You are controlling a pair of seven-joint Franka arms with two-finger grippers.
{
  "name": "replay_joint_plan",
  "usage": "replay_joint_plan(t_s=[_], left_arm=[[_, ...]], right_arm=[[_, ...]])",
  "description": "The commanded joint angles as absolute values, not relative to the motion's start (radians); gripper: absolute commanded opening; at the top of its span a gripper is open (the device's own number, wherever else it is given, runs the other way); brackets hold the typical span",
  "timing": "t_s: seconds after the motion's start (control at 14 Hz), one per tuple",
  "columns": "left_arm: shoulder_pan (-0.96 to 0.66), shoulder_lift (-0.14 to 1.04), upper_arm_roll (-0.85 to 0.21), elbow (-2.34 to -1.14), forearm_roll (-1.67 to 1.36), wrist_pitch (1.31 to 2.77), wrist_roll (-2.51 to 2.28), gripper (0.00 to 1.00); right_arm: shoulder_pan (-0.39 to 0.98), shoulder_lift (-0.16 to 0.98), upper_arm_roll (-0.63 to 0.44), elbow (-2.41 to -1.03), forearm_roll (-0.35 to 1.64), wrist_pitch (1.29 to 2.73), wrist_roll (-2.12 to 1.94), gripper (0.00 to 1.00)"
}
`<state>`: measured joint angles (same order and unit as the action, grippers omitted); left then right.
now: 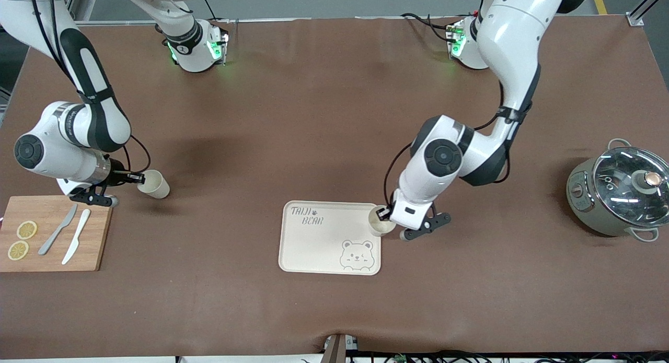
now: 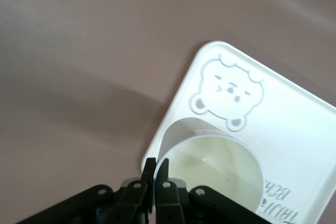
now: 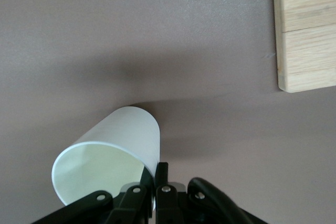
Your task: Place white IKEA cup upright on tray with both arms
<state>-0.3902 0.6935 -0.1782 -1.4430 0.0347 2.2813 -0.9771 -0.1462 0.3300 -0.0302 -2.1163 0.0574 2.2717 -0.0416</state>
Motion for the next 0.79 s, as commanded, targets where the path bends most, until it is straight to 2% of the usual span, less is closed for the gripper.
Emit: replay_joint_plan(t_s=[0.0, 0.29, 0.43, 0.57, 0.71], left_arm=[[-0.435, 0.784, -0.169, -1.335, 0.012, 2.27, -1.015, 0.0], [-0.459, 0.815, -0.16, -1.344, 0.029, 2.27, -1.017, 0.0], [-0.453, 0.816, -0.16, -1.351, 0.052, 2.269, -1.016, 0.01], [-0.448, 0.816, -0.16, -1.353, 0.052, 2.269, -1.017, 0.39], [-0.448, 0.808, -0.158, -1.351, 0.052, 2.269, -1.016, 1.0]], right_arm=[[-0.152, 0.333, -0.023, -2.037, 0.069, 2.157, -0.034, 0.0], [-0.095, 0.333, -0.02, -1.889, 0.069, 1.932, 0.069, 0.0], [-0.043, 0.333, -0.02, -1.871, 0.071, 1.91, 0.141, 0.0], [-0.015, 0.333, -0.018, -1.858, 0.078, 1.91, 0.204, 0.0], [0.052, 0.334, -0.018, -1.827, 0.132, 1.908, 0.295, 0.0]])
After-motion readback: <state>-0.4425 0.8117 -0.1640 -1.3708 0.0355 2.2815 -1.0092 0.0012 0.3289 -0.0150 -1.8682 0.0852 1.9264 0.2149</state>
